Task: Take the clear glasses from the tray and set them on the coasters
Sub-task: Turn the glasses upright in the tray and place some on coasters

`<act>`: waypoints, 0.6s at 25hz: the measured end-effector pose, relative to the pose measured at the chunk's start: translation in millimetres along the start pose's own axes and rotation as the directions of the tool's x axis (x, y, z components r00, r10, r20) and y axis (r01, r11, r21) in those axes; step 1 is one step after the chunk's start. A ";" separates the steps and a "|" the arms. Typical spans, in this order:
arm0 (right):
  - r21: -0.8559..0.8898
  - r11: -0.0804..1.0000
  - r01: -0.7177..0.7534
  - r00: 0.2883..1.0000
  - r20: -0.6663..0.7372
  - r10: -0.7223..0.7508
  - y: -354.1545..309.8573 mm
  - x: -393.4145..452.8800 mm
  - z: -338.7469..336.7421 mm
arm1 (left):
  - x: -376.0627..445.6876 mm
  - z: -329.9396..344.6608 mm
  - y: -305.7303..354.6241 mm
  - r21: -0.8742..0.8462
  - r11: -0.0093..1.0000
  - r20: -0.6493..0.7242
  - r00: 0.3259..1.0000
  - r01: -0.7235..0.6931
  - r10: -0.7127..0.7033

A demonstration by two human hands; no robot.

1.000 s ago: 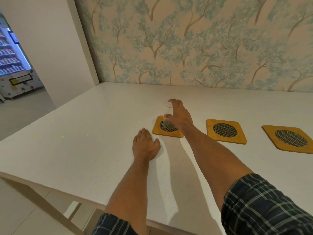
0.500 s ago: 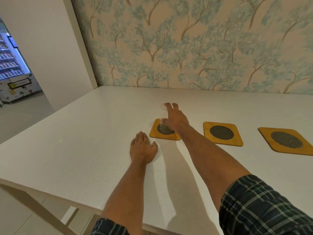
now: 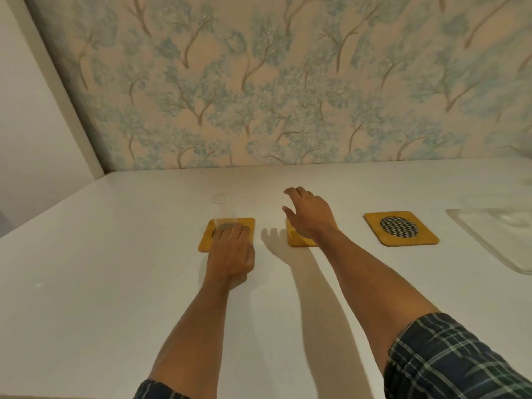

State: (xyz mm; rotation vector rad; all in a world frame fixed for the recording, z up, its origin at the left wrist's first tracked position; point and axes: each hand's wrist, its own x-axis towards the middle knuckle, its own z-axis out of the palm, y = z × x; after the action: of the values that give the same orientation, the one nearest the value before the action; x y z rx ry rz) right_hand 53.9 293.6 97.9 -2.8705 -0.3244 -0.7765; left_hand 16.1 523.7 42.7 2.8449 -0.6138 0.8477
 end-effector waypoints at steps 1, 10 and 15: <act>-0.017 1.000 -0.023 1.000 -0.013 0.023 13.9 -6.1 -4.6 | 9.2 0.1 16.3 -0.012 0.999 -0.003 0.999 -0.046 0.046; -0.171 0.960 -0.224 0.973 -0.090 0.211 139.6 -69.7 -67.3 | 72.3 20.2 168.5 -0.233 0.936 0.001 0.963 -0.263 0.271; -0.226 0.888 -0.399 0.915 -0.154 0.372 211.3 -119.4 -109.0 | 90.3 33.1 255.4 -0.347 0.870 -0.017 0.930 -0.349 0.367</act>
State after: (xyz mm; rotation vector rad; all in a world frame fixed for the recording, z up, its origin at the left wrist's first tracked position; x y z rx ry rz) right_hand -47.0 47.8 111.5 -2.9555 0.3823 -0.9413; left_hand -3.2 252.2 61.7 2.4728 -1.1971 0.6325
